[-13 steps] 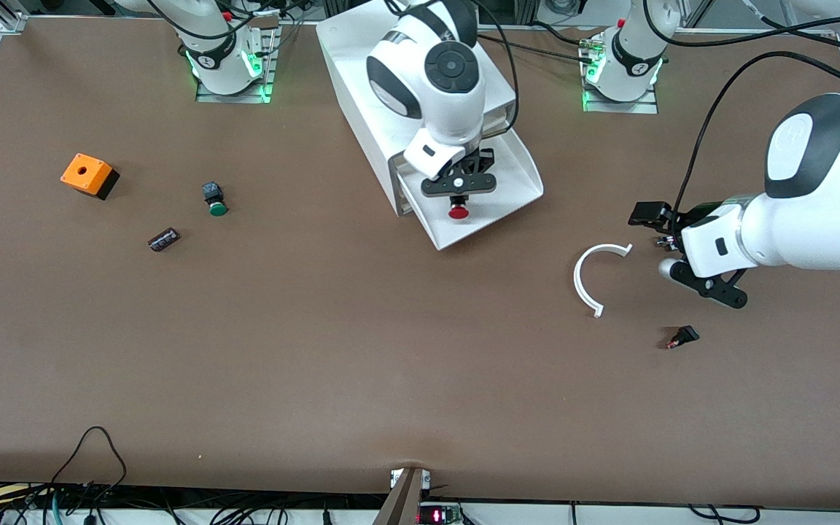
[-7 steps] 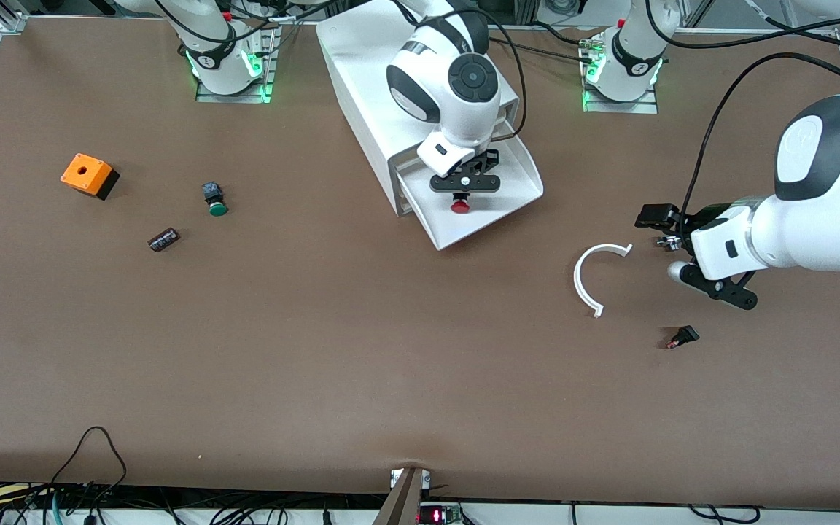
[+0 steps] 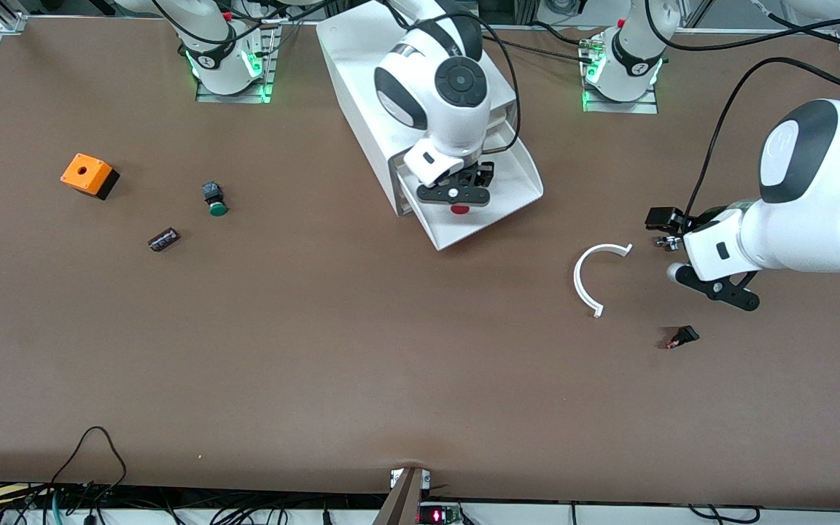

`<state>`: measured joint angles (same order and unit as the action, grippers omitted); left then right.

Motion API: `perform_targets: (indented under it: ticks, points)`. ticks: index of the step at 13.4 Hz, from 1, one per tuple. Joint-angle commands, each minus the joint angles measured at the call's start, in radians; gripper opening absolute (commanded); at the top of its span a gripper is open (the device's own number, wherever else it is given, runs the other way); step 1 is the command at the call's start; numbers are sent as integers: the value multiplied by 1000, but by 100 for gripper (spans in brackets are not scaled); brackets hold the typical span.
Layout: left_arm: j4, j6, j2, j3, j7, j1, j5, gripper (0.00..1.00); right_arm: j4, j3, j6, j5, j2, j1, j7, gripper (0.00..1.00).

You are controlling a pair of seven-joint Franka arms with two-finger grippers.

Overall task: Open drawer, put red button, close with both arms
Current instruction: 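Carry the red button over the open drawer with the right gripper, then open the right gripper to drop the button into the drawer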

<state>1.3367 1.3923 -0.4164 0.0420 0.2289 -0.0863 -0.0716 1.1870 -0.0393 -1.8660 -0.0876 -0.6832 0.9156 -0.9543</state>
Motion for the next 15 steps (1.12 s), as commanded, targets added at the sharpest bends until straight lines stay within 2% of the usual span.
perform_targets:
  ticks: [1,4,7,10,12,15]
  points:
    - [-4,-4,-2,4,7,-3,27,100,-76,-14,70,8,17,-59,76,100]
    - [10,20,-30,1,-51,11,-9,100,-75,-17,85,0,89,-167,269,100]
    - [36,53,-61,2,-303,30,-48,100,-67,-19,219,-7,166,-283,503,100]
    - [73,111,-64,6,-597,-65,-54,100,-28,-22,329,-18,246,-404,723,100]
    - [139,209,-56,13,-779,-137,-77,100,73,-24,327,-18,341,-483,874,100]
    - [277,405,-42,19,-907,-214,-73,100,254,-22,303,-18,496,-582,1032,100]
